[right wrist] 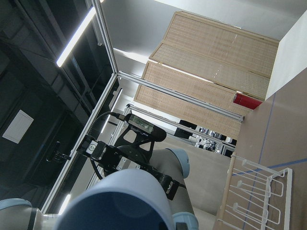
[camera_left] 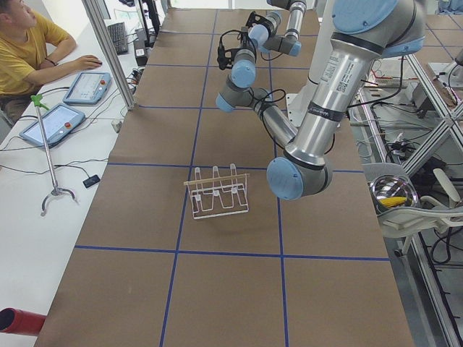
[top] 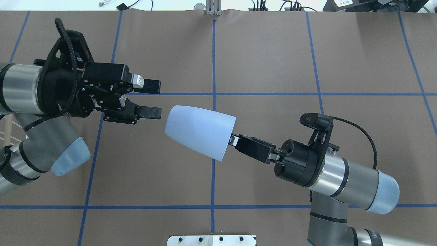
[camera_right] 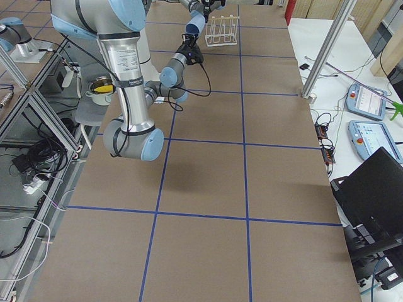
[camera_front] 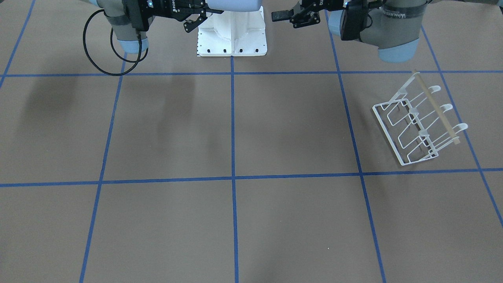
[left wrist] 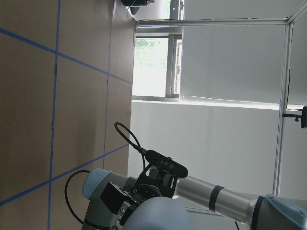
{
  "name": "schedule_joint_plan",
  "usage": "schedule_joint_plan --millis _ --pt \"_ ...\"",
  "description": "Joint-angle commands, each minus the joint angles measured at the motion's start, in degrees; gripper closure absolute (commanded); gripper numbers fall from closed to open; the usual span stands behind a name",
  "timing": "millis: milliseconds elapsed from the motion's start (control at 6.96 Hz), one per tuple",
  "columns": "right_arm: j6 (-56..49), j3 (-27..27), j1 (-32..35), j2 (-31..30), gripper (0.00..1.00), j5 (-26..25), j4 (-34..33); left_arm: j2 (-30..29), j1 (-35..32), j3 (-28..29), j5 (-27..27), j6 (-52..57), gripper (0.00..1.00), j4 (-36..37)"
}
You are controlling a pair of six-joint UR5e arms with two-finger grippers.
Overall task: Hang cup on cup holder
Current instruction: 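Hold the cup out with the right gripper while the left gripper approaches its base, then close the left gripper on the cup base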
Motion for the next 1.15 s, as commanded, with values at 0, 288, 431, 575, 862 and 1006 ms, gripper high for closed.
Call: schedule_joint_plan --millis 0,288,431,575,862,1006 --pt "-0.67 -0.67 0.0 1.63 1.0 -0.03 -0.57 0.05 2.49 0.18 2.15 0.04 0.03 -0.5" --pt "-0.94 -0.68 0.0 1.98 1.0 -1.69 -0.65 0.32 2.76 0.19 2.15 0.04 0.03 -0.68" --pt "-0.94 -0.76 -0.09 1.98 1.0 -1.79 -0.65 0.49 3.46 0.36 2.15 0.12 0.03 -1.2" --pt "-1.03 -0.76 0.0 1.98 1.0 -1.79 -0.74 0.41 3.64 0.19 2.15 0.13 0.03 -1.3" --pt "-1.38 -1.29 -0.09 2.07 1.0 -2.23 -0.65 0.49 4.35 0.27 2.24 0.13 0.03 -1.65" --pt "-1.38 -1.9 0.0 2.25 1.0 -2.23 -0.65 0.41 4.43 0.27 2.59 0.13 0.06 -1.65"
